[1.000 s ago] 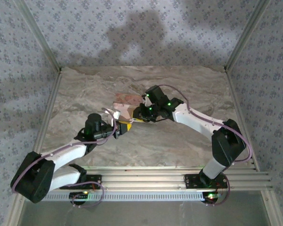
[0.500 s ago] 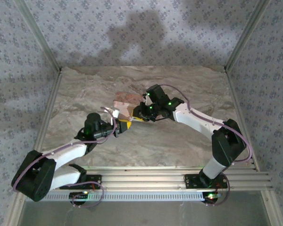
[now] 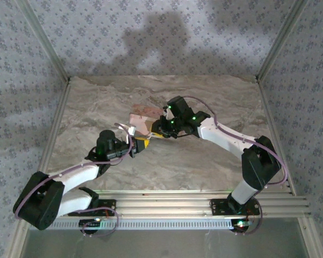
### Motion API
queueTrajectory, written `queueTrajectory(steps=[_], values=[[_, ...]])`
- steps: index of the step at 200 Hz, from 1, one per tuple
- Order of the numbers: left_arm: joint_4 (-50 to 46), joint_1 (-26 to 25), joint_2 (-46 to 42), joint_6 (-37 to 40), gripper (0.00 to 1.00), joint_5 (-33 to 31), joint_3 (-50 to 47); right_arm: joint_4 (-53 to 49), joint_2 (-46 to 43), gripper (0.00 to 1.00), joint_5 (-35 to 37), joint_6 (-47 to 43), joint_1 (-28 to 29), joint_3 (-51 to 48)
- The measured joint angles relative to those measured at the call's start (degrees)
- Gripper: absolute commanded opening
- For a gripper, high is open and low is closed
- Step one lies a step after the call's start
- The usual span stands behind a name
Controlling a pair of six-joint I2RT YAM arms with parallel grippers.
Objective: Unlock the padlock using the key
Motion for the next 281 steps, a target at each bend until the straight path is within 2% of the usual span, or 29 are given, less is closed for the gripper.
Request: queueTrajectory(steps=[222, 281], values=[[3.28, 0.00, 1.81, -0.94, 0.00, -0.68, 0.02, 0.90, 0.42, 0.00, -0.04, 0.42, 0.17, -0.02], [4.57, 0.00, 2.08, -3.34, 0.00, -1.99, 0.00, 1.55, 0.52, 0.00, 0.42, 0.61, 0.26, -0.02]])
